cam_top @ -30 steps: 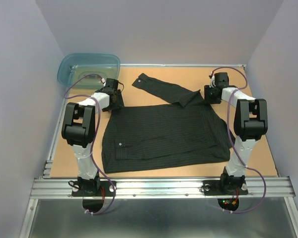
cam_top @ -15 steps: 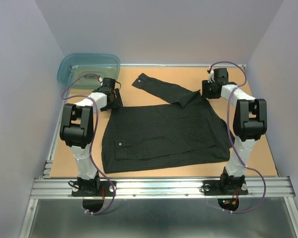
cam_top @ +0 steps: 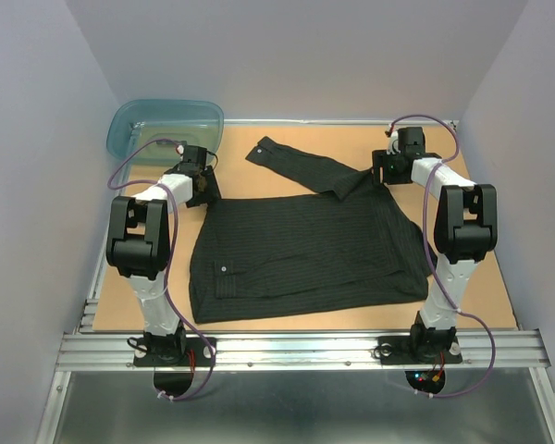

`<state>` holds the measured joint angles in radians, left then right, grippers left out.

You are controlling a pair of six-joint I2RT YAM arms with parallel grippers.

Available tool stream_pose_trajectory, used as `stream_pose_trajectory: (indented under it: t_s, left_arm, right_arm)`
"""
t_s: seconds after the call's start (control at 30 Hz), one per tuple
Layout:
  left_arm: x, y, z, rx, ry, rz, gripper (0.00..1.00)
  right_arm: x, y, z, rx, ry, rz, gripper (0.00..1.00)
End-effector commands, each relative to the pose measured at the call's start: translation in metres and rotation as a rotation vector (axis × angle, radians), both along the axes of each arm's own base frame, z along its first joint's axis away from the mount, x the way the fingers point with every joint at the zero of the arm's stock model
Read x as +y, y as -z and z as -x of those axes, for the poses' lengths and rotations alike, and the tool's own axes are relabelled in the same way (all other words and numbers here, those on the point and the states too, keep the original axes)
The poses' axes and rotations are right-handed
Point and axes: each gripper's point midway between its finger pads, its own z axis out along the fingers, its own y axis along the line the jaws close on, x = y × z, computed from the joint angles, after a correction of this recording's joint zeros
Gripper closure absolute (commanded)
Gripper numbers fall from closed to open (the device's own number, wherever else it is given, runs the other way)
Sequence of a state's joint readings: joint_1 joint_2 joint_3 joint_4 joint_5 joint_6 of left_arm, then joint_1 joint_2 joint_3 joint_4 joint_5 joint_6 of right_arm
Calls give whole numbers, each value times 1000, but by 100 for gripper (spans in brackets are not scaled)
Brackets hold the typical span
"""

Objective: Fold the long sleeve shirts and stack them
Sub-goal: Fold the shirt

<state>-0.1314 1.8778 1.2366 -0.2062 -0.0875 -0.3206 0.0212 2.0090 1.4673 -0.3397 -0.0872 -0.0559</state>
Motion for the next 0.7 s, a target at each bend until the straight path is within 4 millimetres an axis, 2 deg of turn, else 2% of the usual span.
stream_pose_trajectory:
  t_s: [0.0, 0.23, 0.33, 0.47, 0.5, 0.67]
  left_arm:
    - [3, 0, 3, 5, 7, -21, 39]
    - [2, 15, 7, 44, 15, -25, 59]
    - [3, 18, 8, 50, 18, -30, 66]
    - [2, 20, 8, 57, 25, -28, 73]
    - [2, 21, 9, 58, 26, -29, 74]
    - [1, 20, 9, 57, 39, -36, 80]
  right_arm:
    - [4, -33, -19, -95, -23, 7, 25]
    - [8, -30, -24, -95, -45, 20, 18]
    - [17, -25, -28, -93, -84, 26, 18]
    - [26, -21, -36, -99, -124, 38, 18]
    - [27, -14, -37, -87, -130, 43, 18]
    - [32, -2, -45, -79, -140, 93, 19]
